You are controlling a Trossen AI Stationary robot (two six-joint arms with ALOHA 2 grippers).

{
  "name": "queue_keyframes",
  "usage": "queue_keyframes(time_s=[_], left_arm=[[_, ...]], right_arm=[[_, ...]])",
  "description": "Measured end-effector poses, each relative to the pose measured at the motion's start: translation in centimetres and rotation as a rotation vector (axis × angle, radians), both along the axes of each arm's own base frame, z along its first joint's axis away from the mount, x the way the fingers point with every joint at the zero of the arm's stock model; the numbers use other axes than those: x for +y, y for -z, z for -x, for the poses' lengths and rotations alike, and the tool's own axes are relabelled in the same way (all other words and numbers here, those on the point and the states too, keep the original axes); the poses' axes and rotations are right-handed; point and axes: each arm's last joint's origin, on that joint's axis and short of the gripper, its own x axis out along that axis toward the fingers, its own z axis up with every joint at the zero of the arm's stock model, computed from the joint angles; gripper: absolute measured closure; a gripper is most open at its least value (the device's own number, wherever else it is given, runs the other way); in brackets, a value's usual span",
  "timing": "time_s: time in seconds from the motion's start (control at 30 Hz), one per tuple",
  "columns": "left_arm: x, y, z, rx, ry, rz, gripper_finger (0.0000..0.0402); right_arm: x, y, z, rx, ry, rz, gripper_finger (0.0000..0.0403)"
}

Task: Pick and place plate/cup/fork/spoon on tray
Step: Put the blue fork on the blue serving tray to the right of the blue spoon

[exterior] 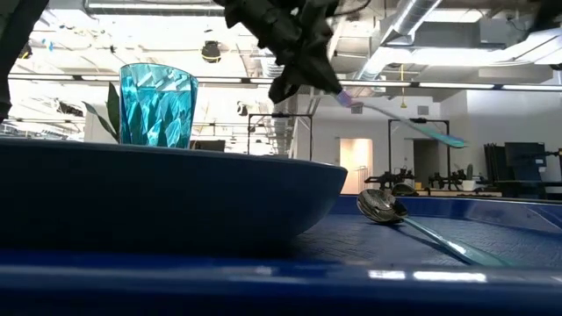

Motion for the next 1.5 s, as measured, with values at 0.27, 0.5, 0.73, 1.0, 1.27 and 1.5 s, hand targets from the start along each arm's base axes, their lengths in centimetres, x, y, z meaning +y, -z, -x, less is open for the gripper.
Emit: queue_keyframes(time_s=[0.27,0.5,0.73,1.0,1.27,1.5], left_arm=[[-6.1,-2.7,-1.6,0.021,0.207,-0.158,0.0401],[-9.2,-2.7,-5.3,0.080,0.368,-0.240,0.0401],[-11.5,0.6,-8.4,0.125,0.552,-0.208,0.0401],[-11.5,3.4,-9.6,0.160,0.617,-0.180,0.0402],[-11.1,3.4,-9.7,0.132,0.667,-0.160,0.0401],[-11.2,4.5,-10.0,0.133,0.710,-0.148,0.0401]], right_arm=[[1.3,-0.2,2.7,-0.070,0.010,-0.024,0.0223],[2.0,0.2,2.5,-0.089,0.001,0.021,0.0230],[2.9,0.8,1.9,-0.057,-0.002,0.066,0.0231],[3.7,1.4,1.4,-0.029,-0.004,0.109,0.0232],[4.2,1.9,1.0,-0.001,-0.015,0.151,0.0234],[4.2,1.9,1.0,0.000,-0.014,0.159,0.0237]])
